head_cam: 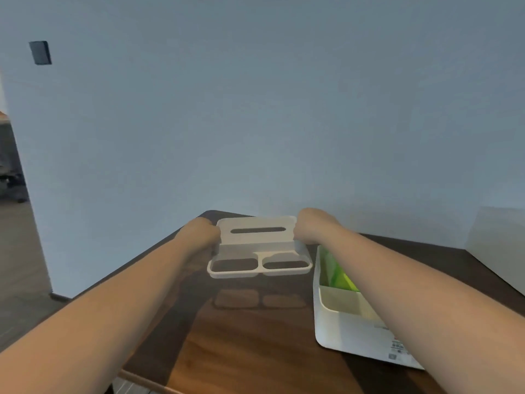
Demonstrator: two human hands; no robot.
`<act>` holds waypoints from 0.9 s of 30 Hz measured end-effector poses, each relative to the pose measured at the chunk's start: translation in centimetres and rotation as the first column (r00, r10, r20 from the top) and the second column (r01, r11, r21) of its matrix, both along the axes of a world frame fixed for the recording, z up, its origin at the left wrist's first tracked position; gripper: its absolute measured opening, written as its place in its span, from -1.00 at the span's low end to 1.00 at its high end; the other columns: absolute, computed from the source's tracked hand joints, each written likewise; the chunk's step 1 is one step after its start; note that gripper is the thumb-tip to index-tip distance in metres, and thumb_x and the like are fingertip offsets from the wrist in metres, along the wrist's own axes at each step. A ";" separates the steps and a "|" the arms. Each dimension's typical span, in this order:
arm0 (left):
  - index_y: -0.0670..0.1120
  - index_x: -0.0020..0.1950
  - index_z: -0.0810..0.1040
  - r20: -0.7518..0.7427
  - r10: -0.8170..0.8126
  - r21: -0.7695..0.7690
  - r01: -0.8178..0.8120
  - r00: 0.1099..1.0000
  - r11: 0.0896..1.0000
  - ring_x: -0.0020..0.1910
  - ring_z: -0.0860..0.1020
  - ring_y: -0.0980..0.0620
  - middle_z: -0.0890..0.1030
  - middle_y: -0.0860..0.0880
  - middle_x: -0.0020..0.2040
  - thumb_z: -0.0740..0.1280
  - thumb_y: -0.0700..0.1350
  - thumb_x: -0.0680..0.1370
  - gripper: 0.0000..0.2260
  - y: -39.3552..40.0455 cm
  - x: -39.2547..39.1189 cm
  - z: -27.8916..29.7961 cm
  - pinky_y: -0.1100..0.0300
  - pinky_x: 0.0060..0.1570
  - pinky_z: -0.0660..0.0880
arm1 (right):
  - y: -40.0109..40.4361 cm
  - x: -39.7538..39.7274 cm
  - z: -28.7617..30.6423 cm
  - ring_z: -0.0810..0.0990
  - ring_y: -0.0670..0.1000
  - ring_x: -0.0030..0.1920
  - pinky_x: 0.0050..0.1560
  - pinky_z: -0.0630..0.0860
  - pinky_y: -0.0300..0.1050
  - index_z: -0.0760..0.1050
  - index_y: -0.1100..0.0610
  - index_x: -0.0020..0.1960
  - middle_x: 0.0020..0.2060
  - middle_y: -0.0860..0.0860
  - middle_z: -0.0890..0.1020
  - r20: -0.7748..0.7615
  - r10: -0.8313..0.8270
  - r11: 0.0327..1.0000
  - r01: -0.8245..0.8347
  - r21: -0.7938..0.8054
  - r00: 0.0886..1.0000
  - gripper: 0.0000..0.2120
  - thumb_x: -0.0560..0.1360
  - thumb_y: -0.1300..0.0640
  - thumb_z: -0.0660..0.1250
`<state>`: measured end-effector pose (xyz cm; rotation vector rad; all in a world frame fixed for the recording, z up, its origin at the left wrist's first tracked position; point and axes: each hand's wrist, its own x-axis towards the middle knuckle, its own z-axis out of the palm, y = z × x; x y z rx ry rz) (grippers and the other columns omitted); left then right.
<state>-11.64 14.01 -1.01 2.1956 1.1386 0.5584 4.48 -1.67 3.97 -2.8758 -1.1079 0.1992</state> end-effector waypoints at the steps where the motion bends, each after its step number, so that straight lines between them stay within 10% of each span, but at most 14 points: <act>1: -0.15 -0.34 0.43 -0.012 0.006 -0.009 -0.006 1.000 1.000 -0.34 0.41 -0.08 0.47 -0.09 -0.33 0.25 -0.23 0.38 -0.91 0.6 -0.3 -0.5 0.17 -0.31 0.32 | 0.7 -0.2 -0.5 0.54 0.15 -0.08 -0.09 0.47 -0.11 0.38 0.16 -0.32 -0.12 0.06 0.53 0.010 0.005 1.000 -0.005 0.005 1.000 -0.76 0.36 0.20 0.45; 14: -0.18 -0.22 0.51 -0.123 0.048 -0.049 -0.054 0.991 0.997 -0.15 0.52 -0.12 0.50 -0.09 -0.27 0.21 -0.20 0.51 -0.85 5.1 -0.1 -6.2 0.09 -0.09 0.50 | 6.1 -0.6 -6.1 0.49 0.14 -0.02 0.04 0.52 -0.04 0.47 0.13 0.18 0.01 0.09 0.49 -0.022 0.051 0.976 -0.054 -0.209 0.998 -0.57 0.35 0.13 0.48; 20: -0.10 -0.40 0.37 -0.153 0.069 -0.046 -0.076 0.986 0.996 -0.37 0.38 0.07 0.37 -0.05 -0.38 0.21 -0.19 0.56 -0.70 5.6 0.4 -7.4 0.25 -0.41 0.31 | 7.1 0.1 -8.1 0.55 0.11 0.05 0.15 0.56 -0.06 0.50 0.13 0.22 0.01 0.09 0.50 -0.053 0.065 0.974 -0.075 -0.214 0.996 -0.56 0.37 0.14 0.47; 27: -0.21 -0.08 0.53 -0.257 0.077 0.015 -0.076 0.963 0.997 -0.18 0.46 -0.06 0.46 -0.07 -0.26 0.24 -0.15 0.52 -0.86 5.5 0.3 -7.1 0.15 -0.19 0.41 | 7.0 0.1 -7.7 0.52 0.13 0.03 0.10 0.53 -0.05 0.49 0.15 0.17 -0.01 0.08 0.49 -0.078 0.038 0.977 -0.053 -0.206 0.996 -0.65 0.41 0.14 0.43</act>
